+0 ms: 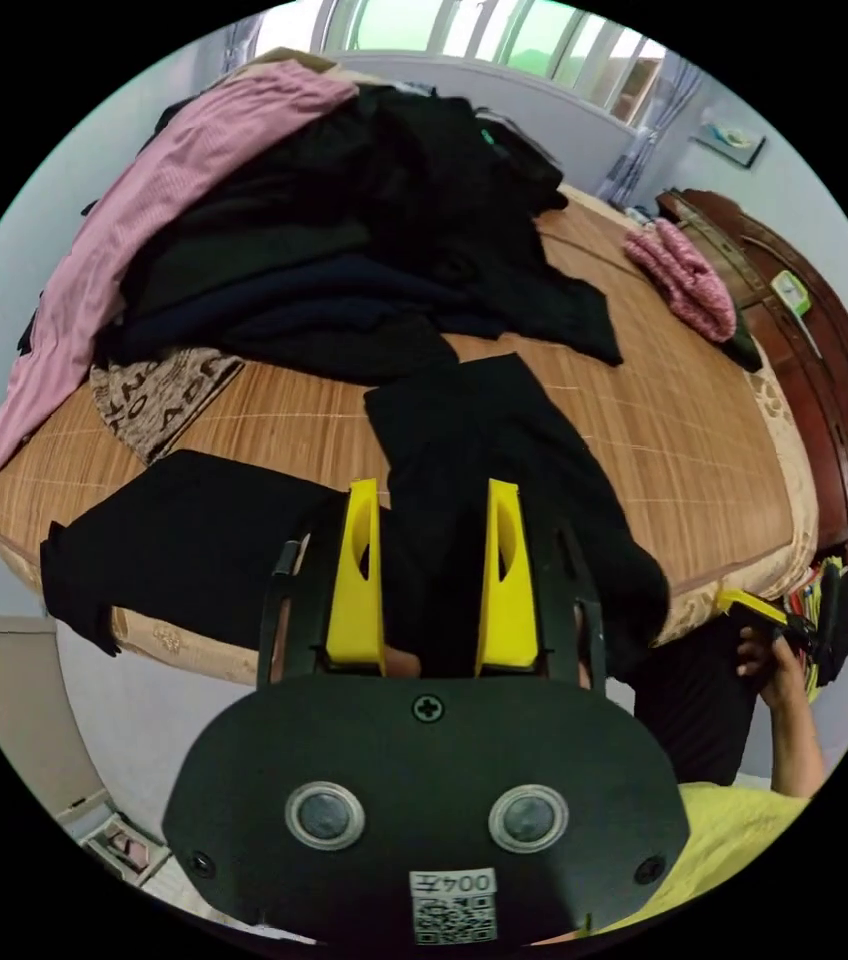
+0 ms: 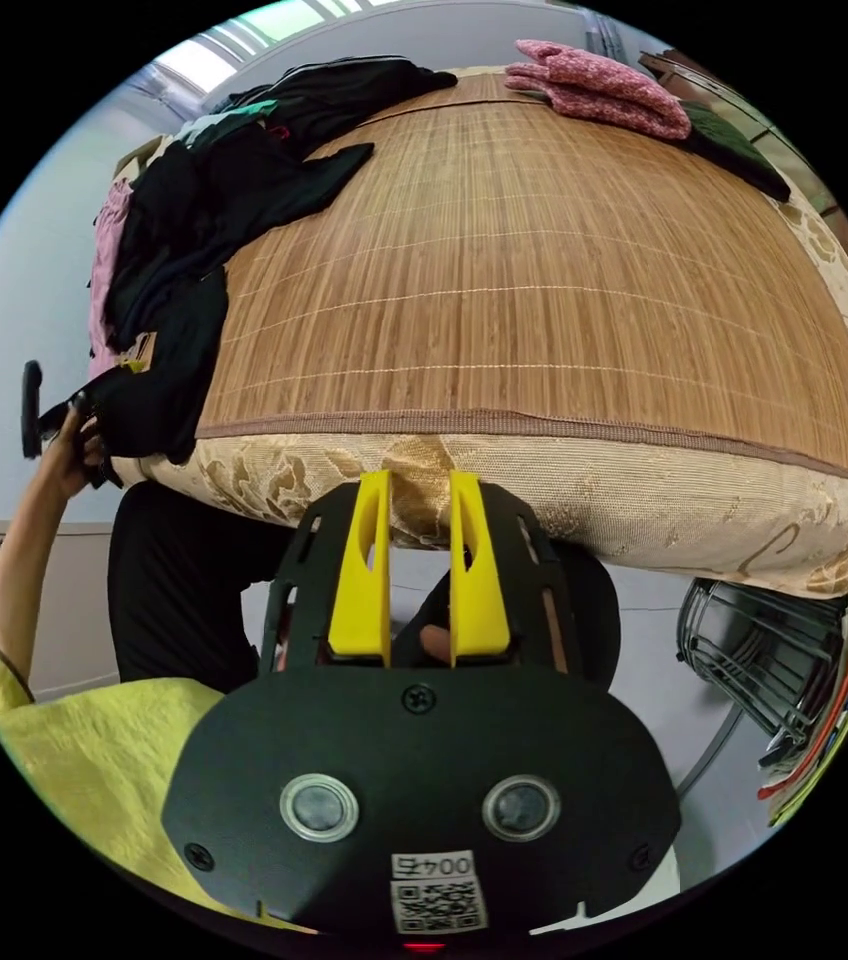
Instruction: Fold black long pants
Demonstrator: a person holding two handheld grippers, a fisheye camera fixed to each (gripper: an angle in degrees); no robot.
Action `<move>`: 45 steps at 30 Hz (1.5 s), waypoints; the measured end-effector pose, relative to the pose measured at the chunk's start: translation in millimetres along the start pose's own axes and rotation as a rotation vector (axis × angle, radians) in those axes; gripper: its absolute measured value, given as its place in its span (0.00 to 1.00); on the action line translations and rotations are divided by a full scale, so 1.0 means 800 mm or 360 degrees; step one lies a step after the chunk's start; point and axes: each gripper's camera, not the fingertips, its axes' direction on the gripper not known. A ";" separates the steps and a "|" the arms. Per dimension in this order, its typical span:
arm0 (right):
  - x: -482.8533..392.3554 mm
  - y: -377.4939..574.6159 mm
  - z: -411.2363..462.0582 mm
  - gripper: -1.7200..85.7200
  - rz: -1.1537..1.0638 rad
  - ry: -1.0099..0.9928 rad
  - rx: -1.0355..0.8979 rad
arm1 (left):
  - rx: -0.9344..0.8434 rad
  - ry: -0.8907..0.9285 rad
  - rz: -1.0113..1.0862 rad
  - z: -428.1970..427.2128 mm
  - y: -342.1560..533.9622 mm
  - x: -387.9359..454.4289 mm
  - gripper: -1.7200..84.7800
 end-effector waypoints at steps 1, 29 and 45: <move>-0.001 0.002 0.002 0.12 0.0005 -0.0003 0.0005 | -0.0029 0.0016 -0.0030 0.013 -0.002 -0.001 0.16; -0.179 0.015 0.004 0.18 -0.0411 -0.0360 0.0253 | 0.0211 0.0703 0.0699 0.022 0.158 0.240 0.05; -0.251 -0.007 0.015 0.08 -0.0840 0.0056 0.0108 | 0.0175 0.0558 0.0864 0.016 0.189 0.321 0.06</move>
